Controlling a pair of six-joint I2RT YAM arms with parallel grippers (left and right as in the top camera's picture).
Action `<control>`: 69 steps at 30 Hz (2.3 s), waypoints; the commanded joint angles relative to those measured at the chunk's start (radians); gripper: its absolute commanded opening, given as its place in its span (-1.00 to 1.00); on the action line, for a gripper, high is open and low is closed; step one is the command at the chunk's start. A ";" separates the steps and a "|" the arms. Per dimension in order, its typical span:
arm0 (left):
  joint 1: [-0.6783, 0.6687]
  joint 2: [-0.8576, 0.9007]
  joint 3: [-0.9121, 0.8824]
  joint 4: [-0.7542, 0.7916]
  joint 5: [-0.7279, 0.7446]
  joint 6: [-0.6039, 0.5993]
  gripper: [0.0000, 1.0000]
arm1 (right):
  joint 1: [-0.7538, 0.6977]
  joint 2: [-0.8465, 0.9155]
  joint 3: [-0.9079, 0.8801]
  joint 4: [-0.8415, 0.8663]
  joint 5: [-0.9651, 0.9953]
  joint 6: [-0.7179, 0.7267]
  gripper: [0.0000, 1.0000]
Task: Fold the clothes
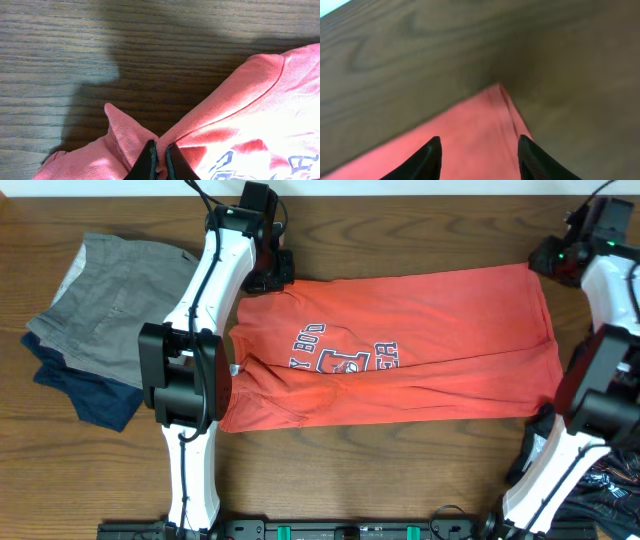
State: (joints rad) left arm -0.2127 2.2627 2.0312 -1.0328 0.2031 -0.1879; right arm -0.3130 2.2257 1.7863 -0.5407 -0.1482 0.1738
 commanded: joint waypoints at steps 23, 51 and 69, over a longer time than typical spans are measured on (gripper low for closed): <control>-0.001 -0.003 -0.011 -0.015 -0.002 -0.016 -0.88 | 0.024 0.173 0.020 0.145 0.069 0.016 -0.98; -0.013 -0.138 -0.028 -0.559 -0.011 -0.050 -0.88 | -0.087 -0.211 0.002 -0.763 0.326 0.004 -0.98; -0.115 -0.138 -0.257 -0.634 -0.010 -0.102 -0.82 | -0.111 -0.211 -0.023 -0.808 0.369 -0.007 -0.95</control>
State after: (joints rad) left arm -0.3172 2.1254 1.7893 -1.6115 0.2028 -0.2703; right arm -0.4114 2.0056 1.7714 -1.3460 0.1856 0.1753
